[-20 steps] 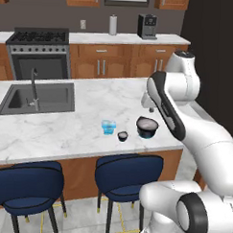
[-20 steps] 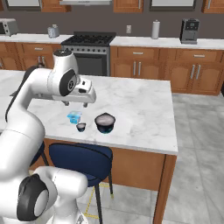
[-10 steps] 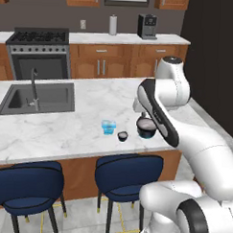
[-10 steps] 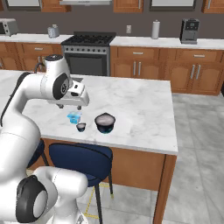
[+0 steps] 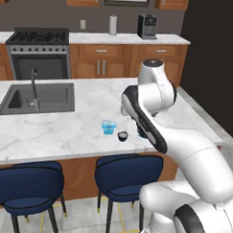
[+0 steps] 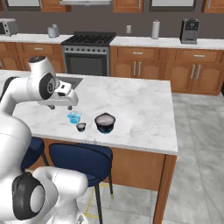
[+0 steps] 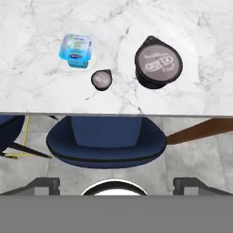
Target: Stack the yogurt containers by placing the smaller containers on top of the larger containers.
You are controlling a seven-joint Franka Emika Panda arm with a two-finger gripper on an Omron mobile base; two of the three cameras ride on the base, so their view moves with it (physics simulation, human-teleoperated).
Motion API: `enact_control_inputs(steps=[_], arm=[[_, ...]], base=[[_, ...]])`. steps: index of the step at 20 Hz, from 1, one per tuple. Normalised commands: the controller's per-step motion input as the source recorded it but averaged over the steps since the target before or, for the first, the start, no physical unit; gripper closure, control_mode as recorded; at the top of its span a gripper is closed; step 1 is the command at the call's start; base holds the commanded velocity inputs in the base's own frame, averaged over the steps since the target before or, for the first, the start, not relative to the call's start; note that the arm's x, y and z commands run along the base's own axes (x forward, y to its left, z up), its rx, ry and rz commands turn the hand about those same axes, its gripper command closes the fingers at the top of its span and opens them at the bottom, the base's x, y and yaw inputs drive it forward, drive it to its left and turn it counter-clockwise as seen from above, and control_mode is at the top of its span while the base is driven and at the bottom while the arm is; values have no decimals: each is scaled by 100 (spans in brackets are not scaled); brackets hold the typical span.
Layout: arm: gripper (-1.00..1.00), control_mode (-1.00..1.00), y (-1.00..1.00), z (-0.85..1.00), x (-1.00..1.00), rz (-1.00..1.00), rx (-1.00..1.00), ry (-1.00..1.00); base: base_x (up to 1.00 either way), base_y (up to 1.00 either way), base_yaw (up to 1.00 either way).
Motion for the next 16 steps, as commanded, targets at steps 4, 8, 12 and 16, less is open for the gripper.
enact_control_inputs(steps=[4, 8, 12, 16], arm=[[-100, -100, 21, -6, -1, 0, -9, 0], [-100, -100, 20, -5, 0, 0, -8, 0], [-100, -100, 23, -9, 0, 0, 0, 4], [-100, -100, 31, -9, 0, 0, 0, 3]], base=[[0, 0, 0], [0, 0, 0], [0, 0, 0], [0, 0, 0]])
